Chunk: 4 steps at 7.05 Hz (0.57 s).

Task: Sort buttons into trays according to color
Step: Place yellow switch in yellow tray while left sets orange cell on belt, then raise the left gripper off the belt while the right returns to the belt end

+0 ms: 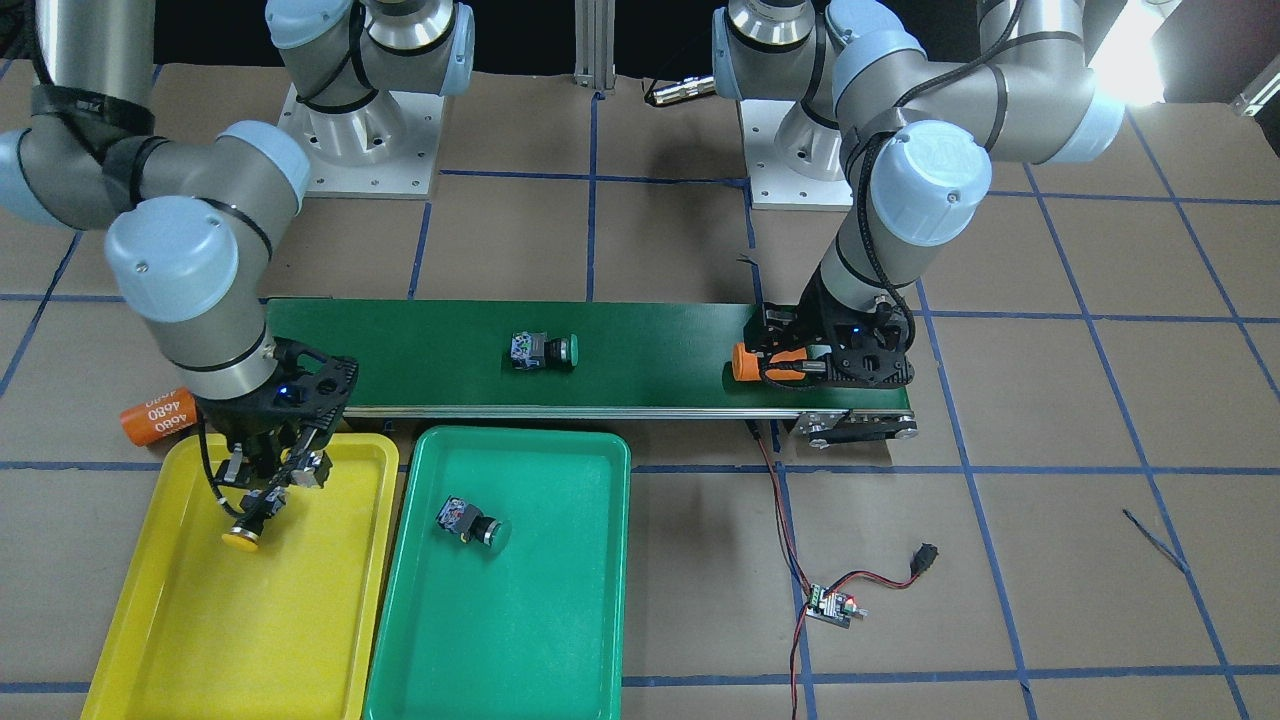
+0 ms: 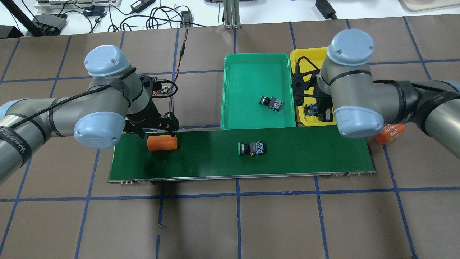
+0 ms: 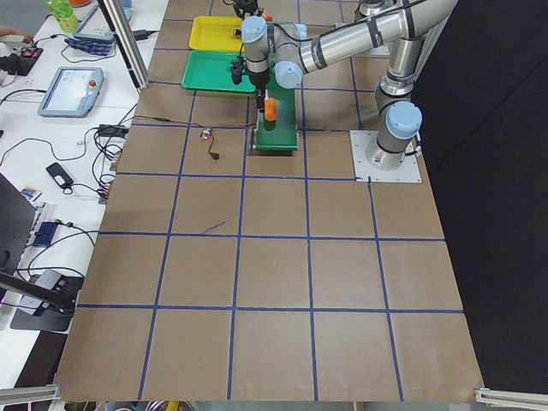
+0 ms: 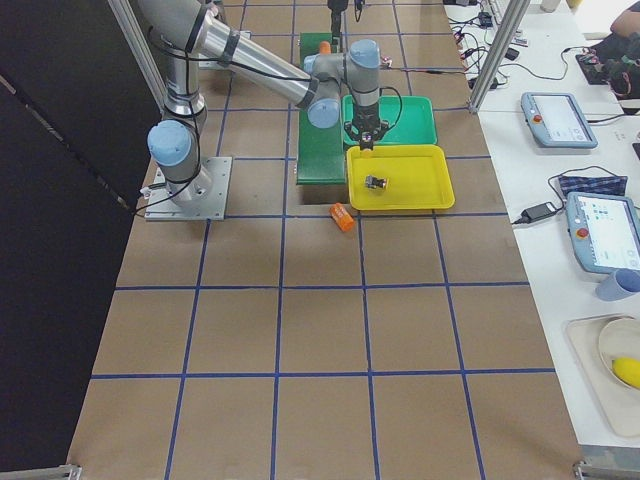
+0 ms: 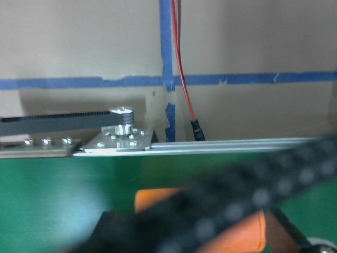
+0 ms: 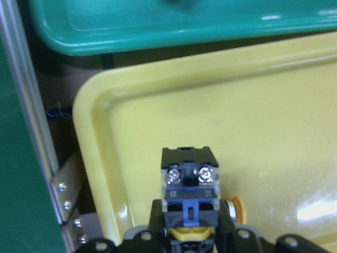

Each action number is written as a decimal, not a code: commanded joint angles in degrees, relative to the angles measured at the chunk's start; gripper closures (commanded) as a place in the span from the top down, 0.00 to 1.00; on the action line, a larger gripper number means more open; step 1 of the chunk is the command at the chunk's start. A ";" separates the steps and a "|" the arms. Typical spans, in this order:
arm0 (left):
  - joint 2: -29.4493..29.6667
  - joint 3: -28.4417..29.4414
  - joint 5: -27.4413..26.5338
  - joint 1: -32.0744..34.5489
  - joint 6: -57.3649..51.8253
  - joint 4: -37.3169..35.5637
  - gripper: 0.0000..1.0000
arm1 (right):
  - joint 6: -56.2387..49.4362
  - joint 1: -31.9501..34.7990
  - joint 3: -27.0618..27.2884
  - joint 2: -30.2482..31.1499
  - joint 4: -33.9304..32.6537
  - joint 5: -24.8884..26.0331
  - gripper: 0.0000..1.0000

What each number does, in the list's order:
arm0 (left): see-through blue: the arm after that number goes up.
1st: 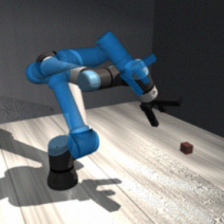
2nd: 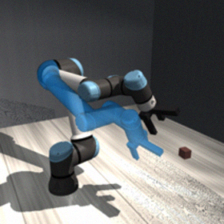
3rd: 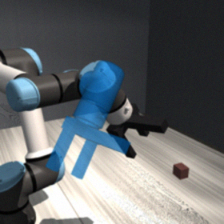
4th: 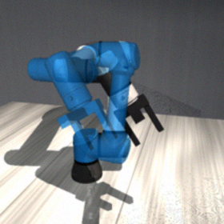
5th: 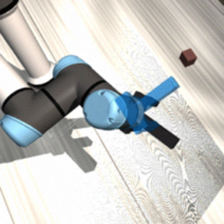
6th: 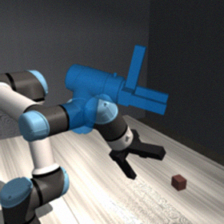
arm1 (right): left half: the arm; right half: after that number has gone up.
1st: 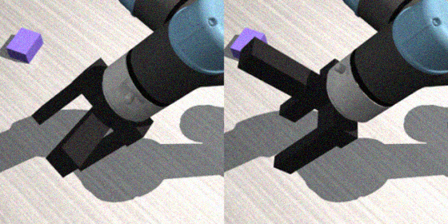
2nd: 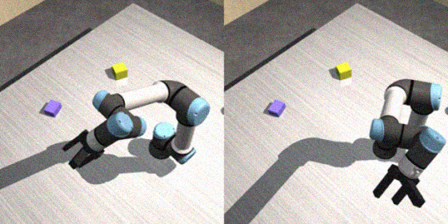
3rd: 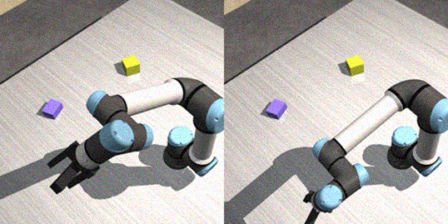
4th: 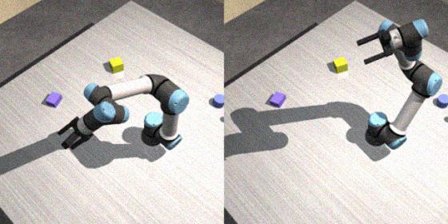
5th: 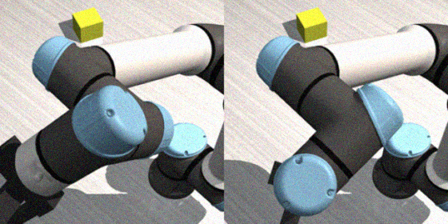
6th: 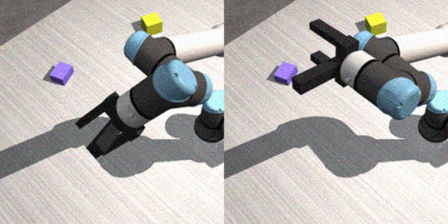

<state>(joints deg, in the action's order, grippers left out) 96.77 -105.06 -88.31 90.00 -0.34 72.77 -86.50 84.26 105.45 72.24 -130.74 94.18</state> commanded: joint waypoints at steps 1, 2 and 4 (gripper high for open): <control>-4.99 11.50 0.16 0.09 -0.10 14.55 1.00 | -0.25 -2.52 -2.09 -2.80 -0.13 -0.76 0.85; -7.01 13.28 -0.02 -0.08 -0.19 17.90 1.00 | 0.01 -2.35 -1.83 -2.37 0.57 -0.67 0.97; -8.96 12.60 0.59 -0.08 -0.28 18.20 1.00 | 0.45 -2.34 -0.69 0.17 3.80 -4.93 1.00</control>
<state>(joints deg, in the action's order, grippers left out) 89.25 -92.69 -88.25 89.97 -0.57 90.19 -86.26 82.00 104.05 70.80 -129.40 92.62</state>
